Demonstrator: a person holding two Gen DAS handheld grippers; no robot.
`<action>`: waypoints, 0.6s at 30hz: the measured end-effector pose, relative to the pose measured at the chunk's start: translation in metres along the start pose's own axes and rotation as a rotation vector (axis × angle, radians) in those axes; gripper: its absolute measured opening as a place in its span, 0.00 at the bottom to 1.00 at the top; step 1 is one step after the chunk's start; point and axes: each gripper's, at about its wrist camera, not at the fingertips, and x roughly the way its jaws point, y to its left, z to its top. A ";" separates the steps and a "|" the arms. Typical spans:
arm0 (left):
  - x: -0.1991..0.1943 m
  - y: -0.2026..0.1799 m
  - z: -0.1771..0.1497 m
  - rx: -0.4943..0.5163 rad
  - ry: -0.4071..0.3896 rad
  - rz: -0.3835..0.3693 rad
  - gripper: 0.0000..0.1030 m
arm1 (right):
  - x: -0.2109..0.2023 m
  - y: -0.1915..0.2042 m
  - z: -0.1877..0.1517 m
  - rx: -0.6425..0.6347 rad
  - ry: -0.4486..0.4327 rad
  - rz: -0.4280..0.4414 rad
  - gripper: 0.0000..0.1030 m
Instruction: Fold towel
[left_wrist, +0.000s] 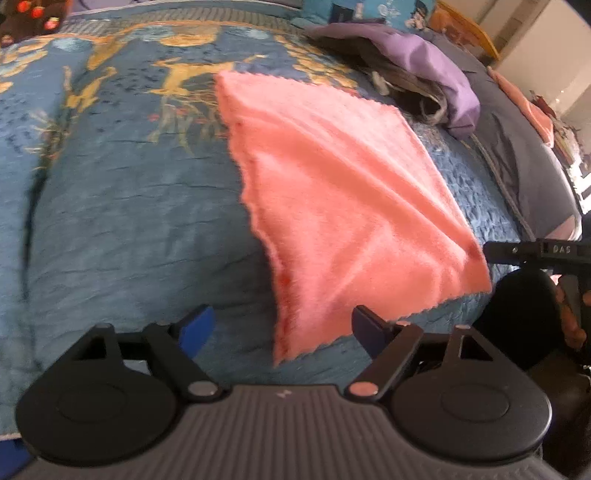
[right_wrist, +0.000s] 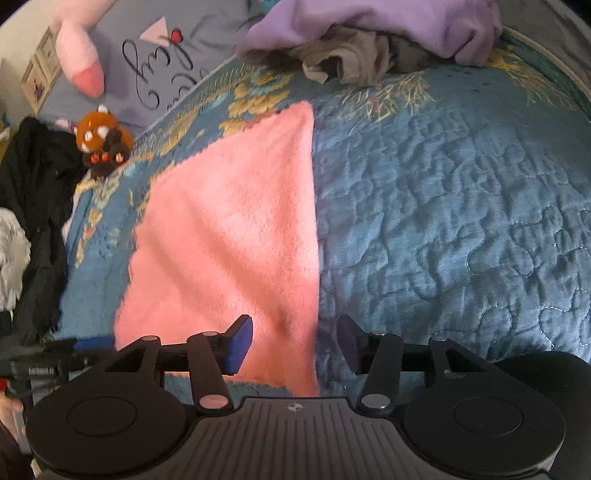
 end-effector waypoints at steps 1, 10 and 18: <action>0.005 -0.001 0.001 -0.007 0.002 -0.014 0.76 | 0.001 0.000 -0.001 -0.002 0.008 0.000 0.49; 0.026 0.000 0.005 -0.069 -0.021 -0.115 0.44 | 0.007 -0.021 0.000 0.118 0.072 0.037 0.59; 0.031 0.004 0.003 -0.109 0.003 -0.166 0.10 | 0.019 -0.013 -0.001 0.083 0.105 0.034 0.36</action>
